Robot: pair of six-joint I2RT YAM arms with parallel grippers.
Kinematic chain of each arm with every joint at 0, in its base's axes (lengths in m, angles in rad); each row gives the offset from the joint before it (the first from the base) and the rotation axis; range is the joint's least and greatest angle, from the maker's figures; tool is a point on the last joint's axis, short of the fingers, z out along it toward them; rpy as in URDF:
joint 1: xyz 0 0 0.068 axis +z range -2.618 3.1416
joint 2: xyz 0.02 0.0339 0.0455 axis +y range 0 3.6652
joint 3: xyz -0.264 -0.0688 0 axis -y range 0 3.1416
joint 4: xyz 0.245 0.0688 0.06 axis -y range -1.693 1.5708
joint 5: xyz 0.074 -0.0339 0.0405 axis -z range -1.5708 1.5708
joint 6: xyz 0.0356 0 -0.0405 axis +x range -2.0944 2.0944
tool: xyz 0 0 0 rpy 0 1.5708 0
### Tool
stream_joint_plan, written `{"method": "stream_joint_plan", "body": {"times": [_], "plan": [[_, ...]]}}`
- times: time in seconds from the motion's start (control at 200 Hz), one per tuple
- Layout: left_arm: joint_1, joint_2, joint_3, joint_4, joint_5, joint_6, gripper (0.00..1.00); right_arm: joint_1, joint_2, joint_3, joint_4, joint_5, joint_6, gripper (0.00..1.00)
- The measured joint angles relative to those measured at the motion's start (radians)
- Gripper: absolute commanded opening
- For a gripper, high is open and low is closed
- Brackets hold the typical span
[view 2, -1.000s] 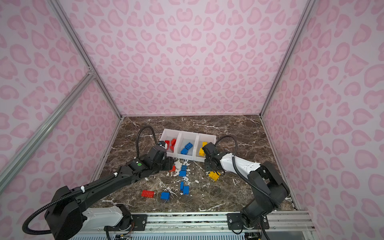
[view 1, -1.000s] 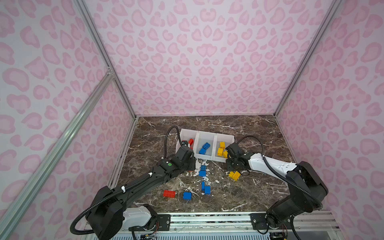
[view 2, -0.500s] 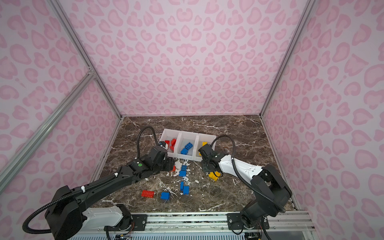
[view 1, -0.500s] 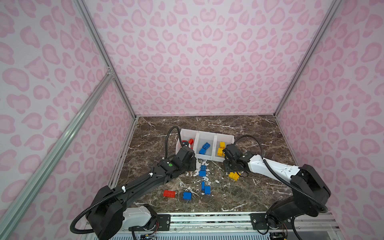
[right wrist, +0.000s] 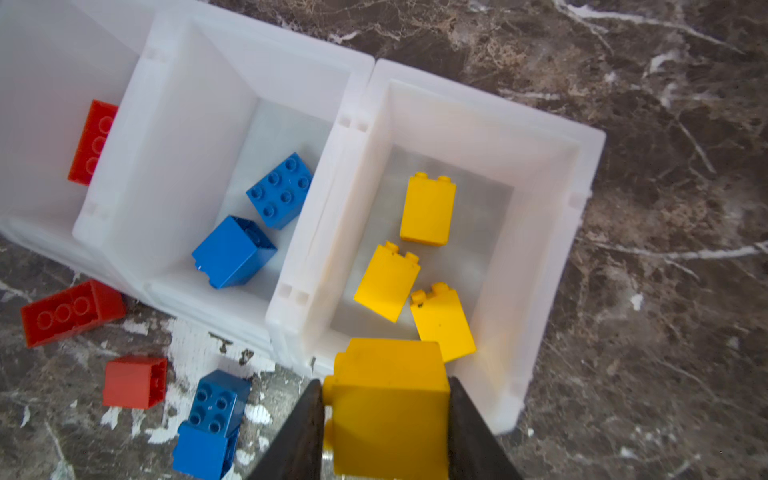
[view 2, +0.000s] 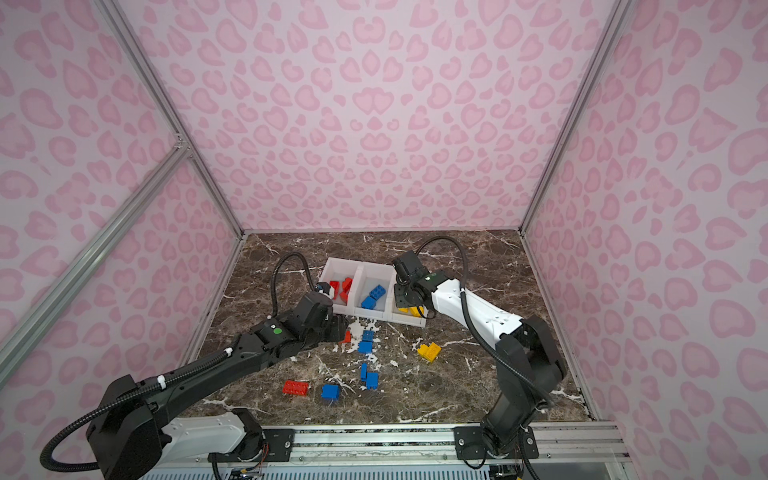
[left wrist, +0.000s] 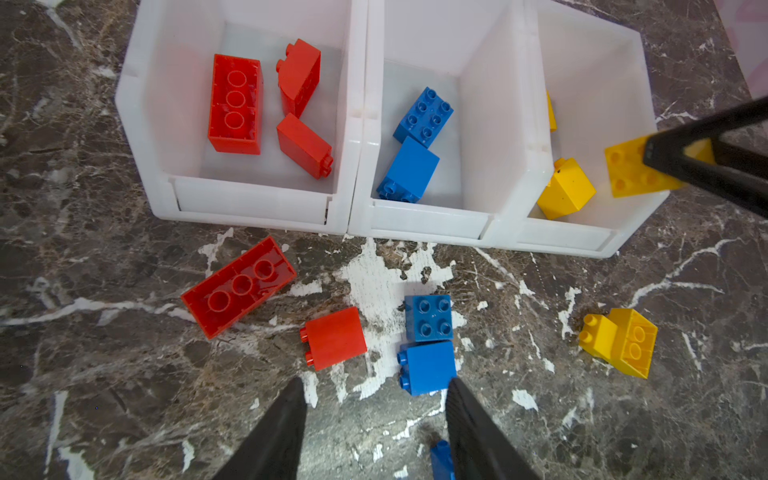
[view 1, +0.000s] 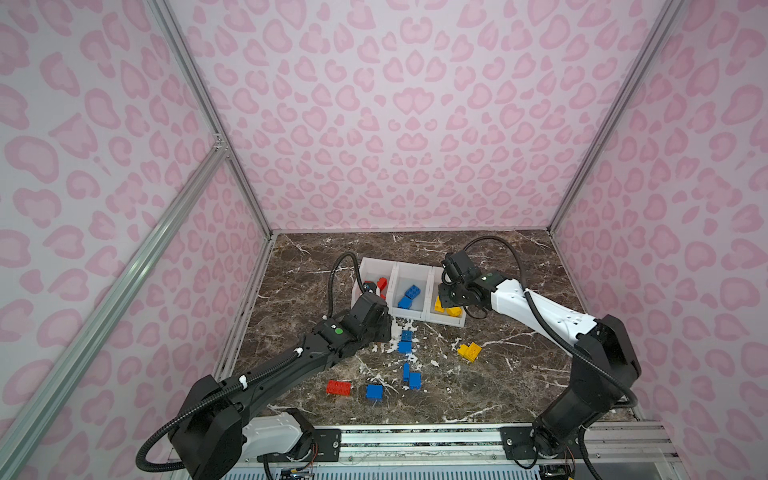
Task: Sort the legos into containers by color
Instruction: 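Carry the yellow brick into the yellow compartment and release it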
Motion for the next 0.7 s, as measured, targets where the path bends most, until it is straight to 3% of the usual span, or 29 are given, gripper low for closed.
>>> {"method": "stream_joint_plan", "body": {"times": [0.2, 0.29, 0.39, 0.7], "plan": [[0.0, -0.042, -0.034, -0.015, -0.013, -0.007, 0.57, -0.056, 0.135, 0.109, -0.016, -0.003, -0.032, 0.41], [0.0, -0.058, -0.048, -0.018, -0.018, -0.012, 0.57, -0.069, 0.146, 0.116, -0.031, 0.003, -0.034, 0.57], [0.0, -0.065, -0.059, -0.02, -0.019, -0.016, 0.57, -0.071, 0.143, 0.116, -0.037, 0.003, -0.038, 0.66], [-0.014, -0.051, -0.059, -0.021, -0.018, -0.017, 0.57, -0.073, 0.086, 0.079, -0.038, 0.007, -0.037, 0.67]]}}
